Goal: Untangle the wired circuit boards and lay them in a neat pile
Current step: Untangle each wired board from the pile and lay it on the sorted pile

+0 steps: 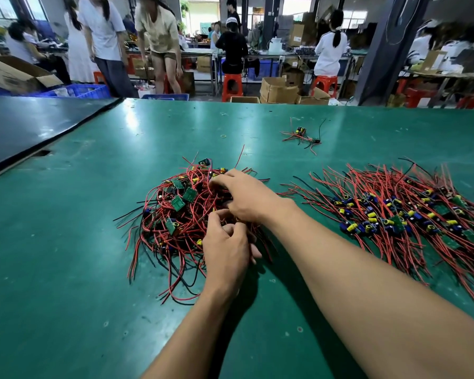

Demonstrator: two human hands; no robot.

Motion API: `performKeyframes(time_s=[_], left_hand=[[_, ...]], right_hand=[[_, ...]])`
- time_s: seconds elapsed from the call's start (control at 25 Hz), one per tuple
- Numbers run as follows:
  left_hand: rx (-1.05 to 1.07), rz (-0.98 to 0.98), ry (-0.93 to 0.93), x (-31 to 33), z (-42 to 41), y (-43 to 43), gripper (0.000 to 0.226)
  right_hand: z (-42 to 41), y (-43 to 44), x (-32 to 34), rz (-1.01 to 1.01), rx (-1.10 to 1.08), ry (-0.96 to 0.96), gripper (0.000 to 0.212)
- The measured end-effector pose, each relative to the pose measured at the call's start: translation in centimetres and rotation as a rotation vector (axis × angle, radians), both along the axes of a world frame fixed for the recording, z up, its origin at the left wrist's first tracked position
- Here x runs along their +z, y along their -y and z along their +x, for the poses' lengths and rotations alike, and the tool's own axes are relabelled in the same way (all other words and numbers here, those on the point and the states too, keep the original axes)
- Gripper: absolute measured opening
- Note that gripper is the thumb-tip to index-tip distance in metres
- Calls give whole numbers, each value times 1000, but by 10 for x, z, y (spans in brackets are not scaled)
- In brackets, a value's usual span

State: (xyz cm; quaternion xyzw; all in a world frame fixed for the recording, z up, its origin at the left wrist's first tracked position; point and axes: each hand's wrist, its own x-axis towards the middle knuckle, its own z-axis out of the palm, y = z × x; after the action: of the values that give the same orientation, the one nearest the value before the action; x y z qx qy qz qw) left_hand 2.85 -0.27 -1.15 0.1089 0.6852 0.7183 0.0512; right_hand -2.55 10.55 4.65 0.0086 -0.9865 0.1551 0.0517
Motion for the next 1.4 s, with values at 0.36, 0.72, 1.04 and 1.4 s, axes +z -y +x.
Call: performKeyframes(time_s=[0.36, 0.72, 1.04, 1.4], left_hand=[[94, -213, -258, 8, 20, -2, 16], [30, -169, -429, 9, 42, -12, 13], [65, -160, -366, 11, 38, -8, 9], [-130, -557, -571, -1, 36, -12, 26]], right_hand=[[53, -15, -21, -263, -138, -226, 39], [130, -37, -39, -600, -358, -414, 28], [163, -52, -42, -871, -309, -244, 66], [164, -62, -43, -388, -462, -300, 31]])
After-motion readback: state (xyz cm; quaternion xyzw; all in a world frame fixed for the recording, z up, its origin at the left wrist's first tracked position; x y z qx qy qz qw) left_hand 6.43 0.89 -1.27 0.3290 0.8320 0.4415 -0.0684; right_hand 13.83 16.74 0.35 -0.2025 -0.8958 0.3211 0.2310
